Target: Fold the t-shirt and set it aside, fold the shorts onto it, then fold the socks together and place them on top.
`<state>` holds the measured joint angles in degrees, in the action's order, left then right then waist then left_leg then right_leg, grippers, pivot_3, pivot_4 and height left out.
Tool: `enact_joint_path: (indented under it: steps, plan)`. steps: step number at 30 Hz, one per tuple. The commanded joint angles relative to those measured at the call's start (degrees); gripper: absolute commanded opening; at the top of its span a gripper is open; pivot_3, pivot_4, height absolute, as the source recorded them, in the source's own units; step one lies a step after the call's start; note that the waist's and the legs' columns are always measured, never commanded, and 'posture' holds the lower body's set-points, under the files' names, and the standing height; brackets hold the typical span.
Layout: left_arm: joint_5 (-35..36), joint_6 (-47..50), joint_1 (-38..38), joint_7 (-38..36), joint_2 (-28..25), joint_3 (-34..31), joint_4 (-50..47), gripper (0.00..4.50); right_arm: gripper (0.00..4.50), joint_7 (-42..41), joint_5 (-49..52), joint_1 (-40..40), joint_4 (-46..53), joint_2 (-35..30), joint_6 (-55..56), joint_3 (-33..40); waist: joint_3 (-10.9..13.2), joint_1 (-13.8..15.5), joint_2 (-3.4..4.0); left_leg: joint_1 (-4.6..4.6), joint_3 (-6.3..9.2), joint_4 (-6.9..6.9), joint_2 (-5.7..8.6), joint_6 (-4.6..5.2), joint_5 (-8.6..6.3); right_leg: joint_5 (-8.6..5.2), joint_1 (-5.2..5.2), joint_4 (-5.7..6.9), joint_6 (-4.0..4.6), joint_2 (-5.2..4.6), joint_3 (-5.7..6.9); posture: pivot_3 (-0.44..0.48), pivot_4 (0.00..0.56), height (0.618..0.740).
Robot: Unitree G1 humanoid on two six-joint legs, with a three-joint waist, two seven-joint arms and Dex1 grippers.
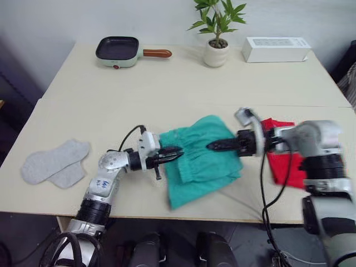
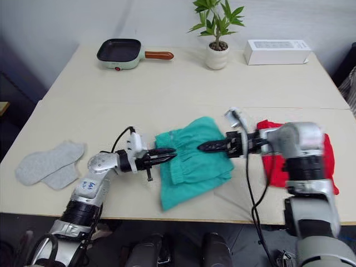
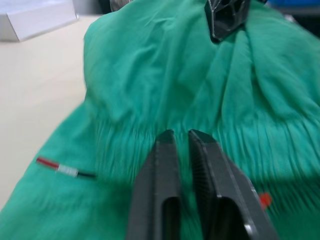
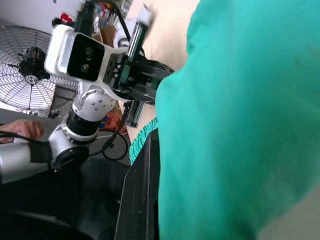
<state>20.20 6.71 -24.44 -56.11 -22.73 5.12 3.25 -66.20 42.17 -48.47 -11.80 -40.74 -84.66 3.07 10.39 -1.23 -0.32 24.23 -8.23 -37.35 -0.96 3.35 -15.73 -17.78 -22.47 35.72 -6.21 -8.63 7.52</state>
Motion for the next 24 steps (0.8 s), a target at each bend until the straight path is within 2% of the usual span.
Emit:
enact_joint_path:
  steps: [1,5,9,11,14,17,19,22,24]
  plan:
    - [5.6,5.9,0.8,-0.1,-1.1,-1.7,-9.5,1.82,0.00,-7.9,2.7,1.8,4.0,-11.0,4.6,3.2,0.0,0.3,-0.01,0.01,0.00,0.04,0.02,0.02,0.00,0.01,0.04,-0.11,-0.02,0.02,0.01,0.000,0.150,0.740]
    - [8.4,10.4,2.9,0.9,-2.9,-2.8,-16.3,3.08,0.00,-14.6,-1.0,1.9,-1.0,-25.2,11.1,1.4,0.0,0.5,0.02,0.02,-0.14,0.05,0.08,0.17,-0.09,0.06,0.04,-0.26,-0.11,0.03,0.00,0.000,0.150,0.740]
    - [10.7,12.7,4.9,1.4,-4.4,-4.5,-20.6,4.39,0.00,-21.6,-6.3,1.5,-9.0,-34.6,17.7,-3.0,0.0,0.4,0.03,-0.02,-0.20,0.10,0.03,0.14,-0.07,0.06,0.05,-0.62,-0.12,0.08,-0.01,0.000,0.150,0.740]
    - [12.4,13.6,5.6,0.8,-5.2,-5.4,-22.5,4.48,0.00,-24.8,-11.9,1.5,-16.6,-37.6,24.5,-6.2,0.0,0.4,0.01,-0.05,-0.22,0.09,0.00,0.10,-0.04,0.06,0.06,-0.59,-0.12,0.08,-0.05,0.000,0.150,0.740]
    - [13.7,14.5,5.8,0.5,-6.1,-5.9,-23.7,4.48,0.00,-26.2,-18.2,1.2,-26.0,-38.0,32.8,-10.9,0.0,0.4,0.04,-0.05,-0.23,0.09,0.00,0.05,0.03,0.06,0.04,-0.57,-0.12,0.06,-0.11,0.000,0.150,0.740]
    - [14.9,16.2,5.8,-0.2,-7.3,-5.9,-24.3,4.48,0.00,-20.5,-24.3,-0.2,-36.6,-32.8,44.4,-11.1,0.0,0.4,0.04,-0.07,-0.28,0.08,0.00,-0.03,0.09,0.06,0.03,-0.56,-0.11,0.05,-0.11,0.000,0.150,0.740]
    - [17.1,19.4,6.0,-1.3,-9.3,-5.9,-25.7,4.48,0.00,-14.0,-26.9,-2.6,-42.1,-29.2,46.3,-10.0,0.0,-0.2,0.05,-0.09,-0.35,0.06,0.00,-0.02,0.13,0.07,0.01,-0.44,-0.11,0.09,-0.07,0.000,0.150,0.740]
    - [16.8,19.3,4.8,-0.2,-10.5,-7.3,-26.0,4.48,0.00,-15.9,-32.2,-1.5,-45.8,-27.8,51.0,-12.8,0.2,-0.3,0.38,-0.10,-0.34,0.04,0.00,-0.08,0.23,0.06,-0.06,-0.20,-0.10,0.09,-0.03,0.000,0.150,0.740]
    - [16.5,19.3,4.7,-0.3,-11.5,-7.8,-25.9,4.48,0.00,-13.7,-34.6,-1.5,-49.0,-26.9,53.4,-12.6,0.3,-0.2,0.49,-0.11,-0.33,0.06,0.01,-0.09,0.33,0.05,-0.07,-0.15,-0.07,0.13,0.01,0.000,0.150,0.740]
